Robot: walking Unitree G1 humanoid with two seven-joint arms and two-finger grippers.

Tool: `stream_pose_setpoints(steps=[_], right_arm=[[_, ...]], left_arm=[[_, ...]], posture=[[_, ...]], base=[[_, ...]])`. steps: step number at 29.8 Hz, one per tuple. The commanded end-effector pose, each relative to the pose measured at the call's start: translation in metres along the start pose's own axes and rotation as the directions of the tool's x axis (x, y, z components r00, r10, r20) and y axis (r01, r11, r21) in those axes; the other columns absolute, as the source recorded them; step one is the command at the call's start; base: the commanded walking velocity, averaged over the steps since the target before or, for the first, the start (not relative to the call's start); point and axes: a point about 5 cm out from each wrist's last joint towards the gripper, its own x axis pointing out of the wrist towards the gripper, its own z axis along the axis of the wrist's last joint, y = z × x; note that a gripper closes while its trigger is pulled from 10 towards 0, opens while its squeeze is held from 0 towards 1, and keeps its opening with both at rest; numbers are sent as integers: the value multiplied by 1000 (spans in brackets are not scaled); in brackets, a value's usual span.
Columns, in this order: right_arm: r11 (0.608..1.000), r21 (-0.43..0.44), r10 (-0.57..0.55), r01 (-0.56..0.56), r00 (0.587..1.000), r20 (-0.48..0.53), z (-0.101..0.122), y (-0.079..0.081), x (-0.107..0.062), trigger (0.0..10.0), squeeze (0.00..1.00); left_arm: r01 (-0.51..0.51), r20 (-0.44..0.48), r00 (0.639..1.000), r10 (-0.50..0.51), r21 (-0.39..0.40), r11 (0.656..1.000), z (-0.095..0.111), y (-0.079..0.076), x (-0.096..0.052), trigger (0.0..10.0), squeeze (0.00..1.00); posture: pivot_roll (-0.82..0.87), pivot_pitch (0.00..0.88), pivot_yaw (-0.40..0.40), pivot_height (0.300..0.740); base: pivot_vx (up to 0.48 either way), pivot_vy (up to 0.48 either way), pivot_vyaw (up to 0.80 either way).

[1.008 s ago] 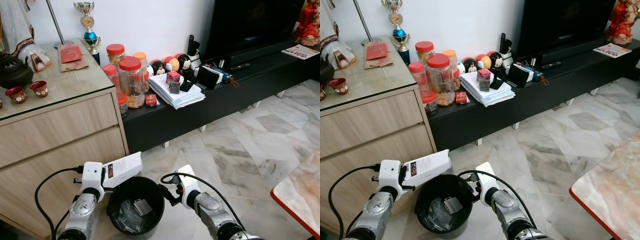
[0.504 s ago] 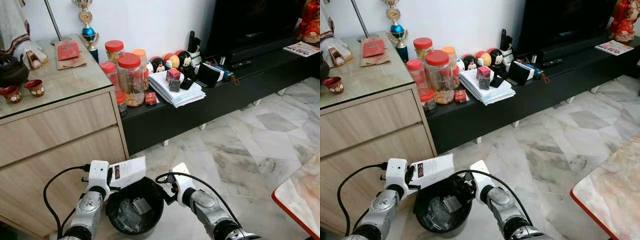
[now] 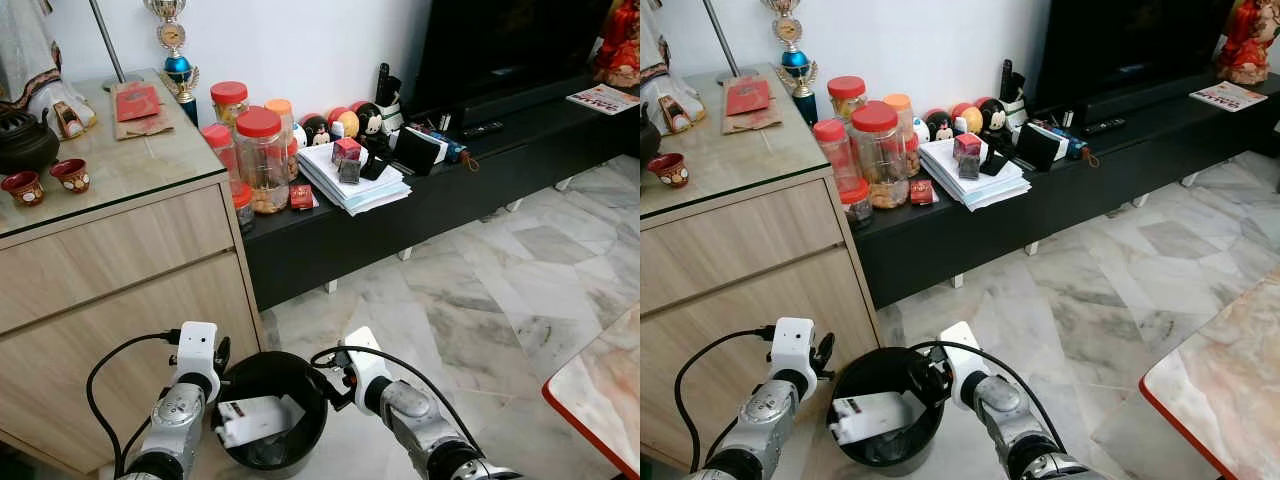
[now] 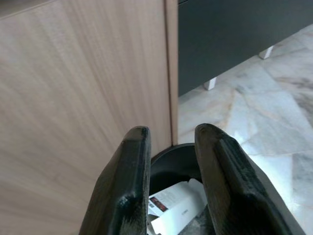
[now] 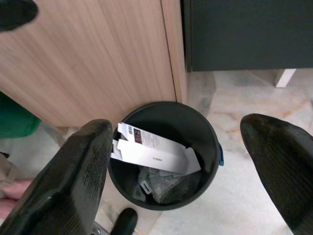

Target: Picking trash to rubbish bin

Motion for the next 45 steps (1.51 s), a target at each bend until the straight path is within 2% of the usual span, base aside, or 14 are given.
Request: stream_pose_setpoints(steps=[1, 7, 8, 9, 10, 11, 13, 15, 18, 25, 33, 45], right_arm=[[998, 12, -60, 60, 998, -23, -8, -6, -4, 10000, 0], [992, 22, -122, 124, 991, -61, -18, -12, -9, 10000, 0], [972, 74, -213, 222, 971, -107, -34, -22, -19, 10000, 0], [961, 90, -248, 260, 960, -128, -41, -26, -23, 10000, 0], [961, 90, -248, 260, 960, -128, -41, -26, -23, 10000, 0], [931, 147, -306, 334, 934, -186, -58, -31, -35, 10000, 0], [913, 177, -324, 368, 917, -232, -72, -33, -43, 10000, 0], [903, 173, -334, 393, 896, -291, -89, -31, -52, 10000, 0], [888, 179, -347, 423, 873, -343, -104, -30, -61, 10000, 0], [861, 182, -372, 475, 832, -412, -122, -26, -72, 10000, 0], [831, 198, -414, 520, 815, -405, -119, -32, -73, 10000, 0], [830, 199, -418, 520, 818, -395, -115, -35, -71, 10000, 0]], left_arm=[[-65, -22, 998, 65, -3, 998, -9, 13, -7, 10000, 0], [-123, -36, 992, 123, 2, 992, -18, 24, -15, 10000, 0], [-230, -90, 970, 225, -55, 972, -36, 42, -29, 10000, 0], [-271, -112, 959, 262, -76, 960, -43, 48, -35, 10000, 0], [-271, -112, 959, 262, -76, 960, -43, 48, -35, 10000, 0], [-327, -207, 929, 307, -72, 942, -65, 58, -52, 10000, 0], [-355, -298, 899, 320, -73, 932, -85, 61, -67, 10000, 0], [-391, -420, 851, 315, -106, 914, -108, 60, -85, 10000, 0], [-385, -500, 815, 294, -87, 919, -125, 53, -100, 10000, 0], [-362, -570, 775, 273, -45, 931, -137, 43, -109, 10000, 0], [-337, -561, 788, 252, -50, 940, -131, 43, -100, 10000, 0], [-322, -565, 790, 239, -50, 945, -131, 43, -99, 10000, 0]], posture=[[60, 12, -5, 740], [67, 11, 1, 740], [67, 11, 1, 740], [67, 11, 1, 740], [67, 11, 1, 740], [67, 11, 1, 740], [74, 11, 0, 740], [74, 11, 0, 740], [68, 5, 2, 740], [60, 0, 6, 740], [53, 0, 13, 740], [51, 0, 15, 740]], base=[[0, 0, 0], [0, 0, 0], [0, 0, 0], [0, 0, 0], [0, 0, 0], [0, 0, 0], [0, 0, 0], [0, 0, 0], [0, 0, 0], [0, 0, 0], [-62, 0, 0], [-277, 0, 0]])
